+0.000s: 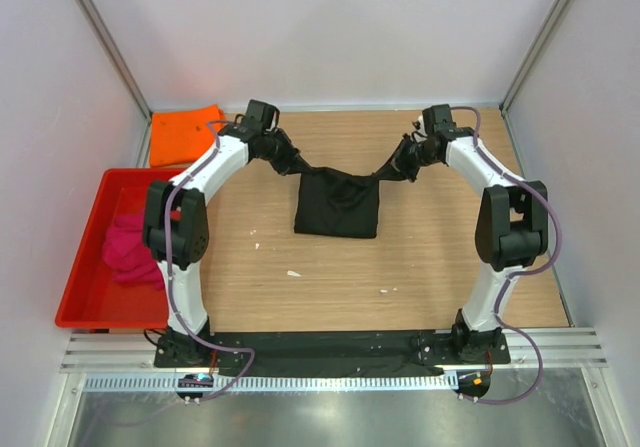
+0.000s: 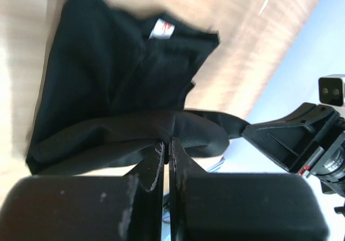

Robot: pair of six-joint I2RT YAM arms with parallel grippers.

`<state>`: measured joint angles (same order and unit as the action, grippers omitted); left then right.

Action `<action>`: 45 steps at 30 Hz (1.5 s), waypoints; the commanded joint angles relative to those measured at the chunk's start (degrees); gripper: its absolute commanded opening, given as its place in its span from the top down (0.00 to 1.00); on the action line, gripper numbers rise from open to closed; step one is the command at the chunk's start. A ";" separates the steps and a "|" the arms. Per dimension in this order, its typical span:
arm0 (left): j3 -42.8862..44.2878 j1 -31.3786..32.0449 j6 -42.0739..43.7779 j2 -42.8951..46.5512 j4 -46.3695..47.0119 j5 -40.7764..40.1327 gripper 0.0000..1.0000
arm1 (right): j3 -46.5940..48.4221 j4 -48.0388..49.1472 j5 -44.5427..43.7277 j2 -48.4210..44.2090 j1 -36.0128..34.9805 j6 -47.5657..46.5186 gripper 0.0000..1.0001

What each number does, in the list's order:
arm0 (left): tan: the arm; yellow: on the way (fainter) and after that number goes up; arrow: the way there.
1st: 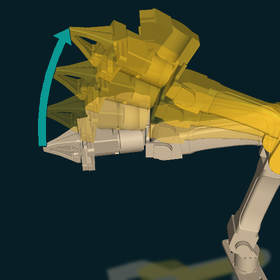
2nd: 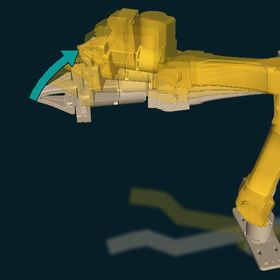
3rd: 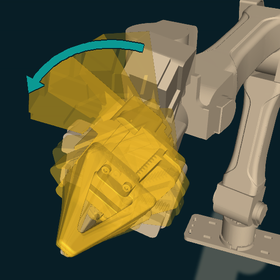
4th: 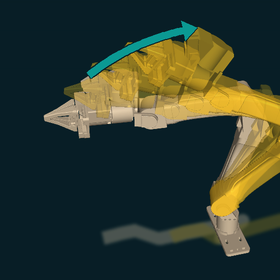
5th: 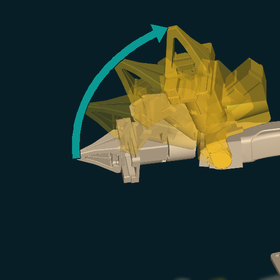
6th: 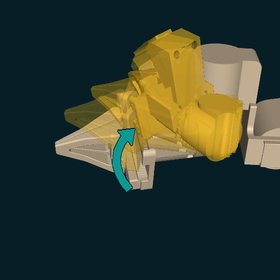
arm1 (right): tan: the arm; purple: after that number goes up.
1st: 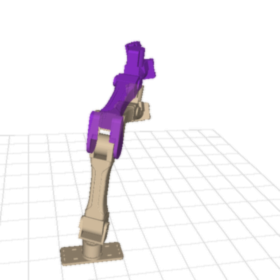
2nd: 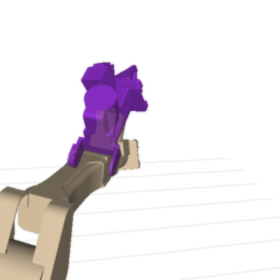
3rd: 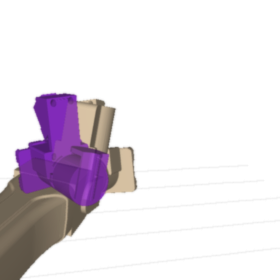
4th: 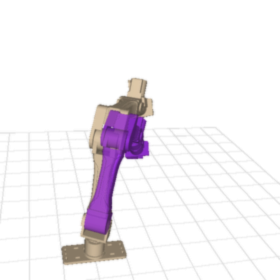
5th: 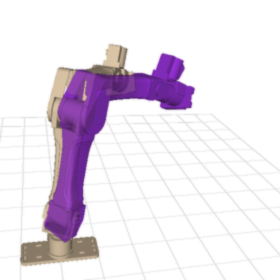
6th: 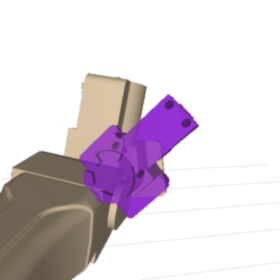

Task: Fold and stack the t-shirts
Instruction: Fold the tshirt, then neatly place the folded tshirt to the corner

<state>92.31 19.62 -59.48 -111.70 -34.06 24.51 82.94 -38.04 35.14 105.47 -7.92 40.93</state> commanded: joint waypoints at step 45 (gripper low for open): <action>-22.35 1.30 26.00 32.41 -11.46 -6.32 0.27 | 20.51 8.25 -7.10 24.78 -1.83 -22.65 0.24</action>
<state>70.50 21.17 -34.85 -82.81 -44.21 19.81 101.10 -28.69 29.23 129.82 -8.23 20.45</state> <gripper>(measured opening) 0.729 0.769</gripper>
